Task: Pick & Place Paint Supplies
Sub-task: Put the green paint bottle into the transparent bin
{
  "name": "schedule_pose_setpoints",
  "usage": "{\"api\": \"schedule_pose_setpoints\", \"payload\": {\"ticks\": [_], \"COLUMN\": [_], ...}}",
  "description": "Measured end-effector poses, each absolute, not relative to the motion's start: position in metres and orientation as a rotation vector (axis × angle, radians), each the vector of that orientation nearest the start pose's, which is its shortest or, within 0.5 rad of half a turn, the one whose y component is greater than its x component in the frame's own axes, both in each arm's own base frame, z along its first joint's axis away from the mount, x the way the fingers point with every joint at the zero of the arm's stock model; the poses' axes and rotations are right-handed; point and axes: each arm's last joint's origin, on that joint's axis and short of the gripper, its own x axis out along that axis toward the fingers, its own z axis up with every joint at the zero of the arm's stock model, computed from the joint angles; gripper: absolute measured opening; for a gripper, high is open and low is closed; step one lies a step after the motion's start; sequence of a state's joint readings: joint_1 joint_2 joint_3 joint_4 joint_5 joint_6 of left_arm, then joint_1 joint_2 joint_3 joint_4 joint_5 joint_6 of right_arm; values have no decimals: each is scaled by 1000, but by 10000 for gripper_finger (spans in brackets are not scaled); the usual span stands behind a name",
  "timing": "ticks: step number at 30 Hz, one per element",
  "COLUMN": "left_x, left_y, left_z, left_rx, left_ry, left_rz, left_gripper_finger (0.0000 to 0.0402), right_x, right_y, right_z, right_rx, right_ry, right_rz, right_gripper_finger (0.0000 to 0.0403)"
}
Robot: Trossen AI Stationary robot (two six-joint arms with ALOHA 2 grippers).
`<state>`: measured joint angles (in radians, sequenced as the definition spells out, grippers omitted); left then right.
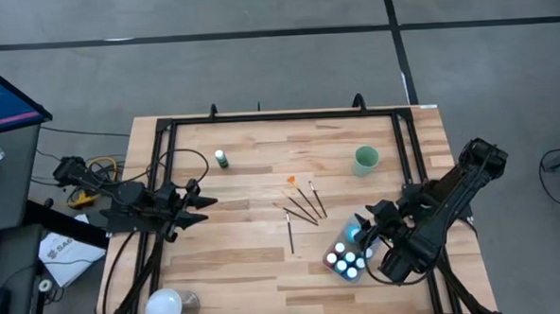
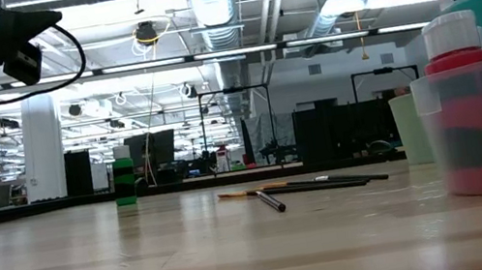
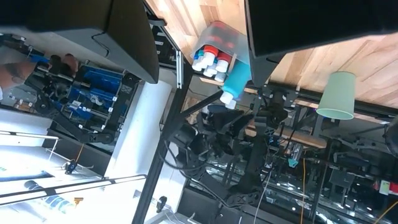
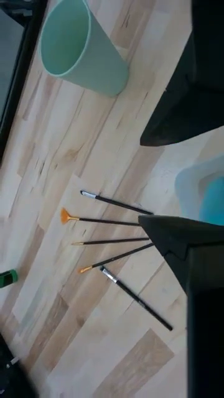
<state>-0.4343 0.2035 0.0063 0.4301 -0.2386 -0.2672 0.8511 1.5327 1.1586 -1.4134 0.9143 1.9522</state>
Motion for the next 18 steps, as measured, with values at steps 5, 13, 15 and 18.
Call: {"api": "schedule_pose_setpoints", "payload": {"ticks": [5, 13, 15, 18], "left_x": [100, 100, 100, 100], "left_y": [-39, -39, -39, -39], "left_z": [190, 190, 190, 190], "left_rx": [-342, -343, -343, -343], "left_ry": [-194, -195, -195, -195], "left_rz": [-223, -224, -224, -224], "left_gripper_finger": [132, 132, 132, 132], "right_x": [191, 246, 264, 290], "right_y": [157, 111, 98, 76], "right_z": [284, 356, 370, 387], "right_rx": [304, 137, 110, 85], "right_ry": [596, 606, 581, 533], "right_rz": [-860, -778, -732, -620], "right_gripper_finger": [220, 244, 244, 244]}}
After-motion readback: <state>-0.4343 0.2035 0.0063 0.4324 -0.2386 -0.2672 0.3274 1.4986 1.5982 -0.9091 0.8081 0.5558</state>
